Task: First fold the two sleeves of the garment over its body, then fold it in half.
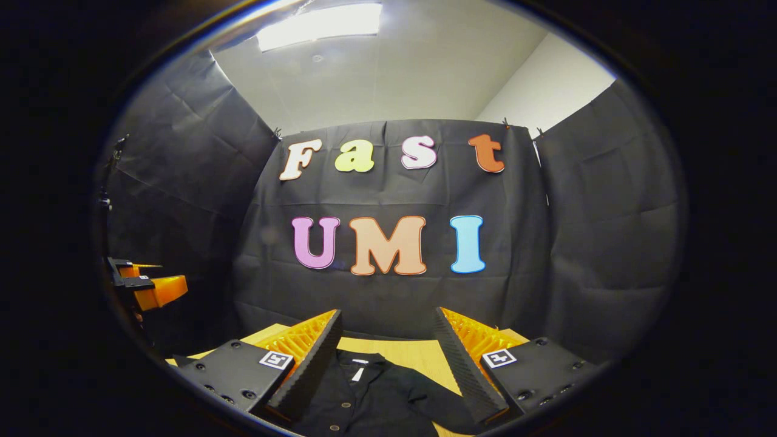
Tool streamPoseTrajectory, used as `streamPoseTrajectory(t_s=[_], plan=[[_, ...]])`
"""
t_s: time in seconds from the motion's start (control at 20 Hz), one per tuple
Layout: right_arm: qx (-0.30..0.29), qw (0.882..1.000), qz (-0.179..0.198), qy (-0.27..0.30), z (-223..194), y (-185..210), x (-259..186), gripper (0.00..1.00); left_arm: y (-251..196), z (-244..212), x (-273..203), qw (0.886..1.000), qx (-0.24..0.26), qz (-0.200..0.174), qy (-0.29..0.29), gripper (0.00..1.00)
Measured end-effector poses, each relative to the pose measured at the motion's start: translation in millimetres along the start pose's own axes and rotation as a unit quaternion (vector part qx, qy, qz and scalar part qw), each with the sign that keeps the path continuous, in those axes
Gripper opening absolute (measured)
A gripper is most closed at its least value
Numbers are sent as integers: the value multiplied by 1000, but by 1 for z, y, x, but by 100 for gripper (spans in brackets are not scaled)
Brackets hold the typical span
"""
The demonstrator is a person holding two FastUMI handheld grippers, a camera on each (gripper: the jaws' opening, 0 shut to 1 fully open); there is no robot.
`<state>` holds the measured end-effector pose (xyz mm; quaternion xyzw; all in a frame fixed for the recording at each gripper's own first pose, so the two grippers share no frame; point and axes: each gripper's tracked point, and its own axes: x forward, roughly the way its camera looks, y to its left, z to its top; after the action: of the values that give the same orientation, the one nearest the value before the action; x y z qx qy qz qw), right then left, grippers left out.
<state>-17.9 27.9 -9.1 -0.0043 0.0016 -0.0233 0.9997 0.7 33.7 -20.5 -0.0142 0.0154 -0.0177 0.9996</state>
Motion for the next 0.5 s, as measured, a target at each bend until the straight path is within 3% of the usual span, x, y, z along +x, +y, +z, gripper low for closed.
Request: streamPoseTrajectory(t_s=[0.5], plan=[[-5,1000,-13,-2,4,-9,-2,98,2,-8,7,1000,-9,-5,6,92]])
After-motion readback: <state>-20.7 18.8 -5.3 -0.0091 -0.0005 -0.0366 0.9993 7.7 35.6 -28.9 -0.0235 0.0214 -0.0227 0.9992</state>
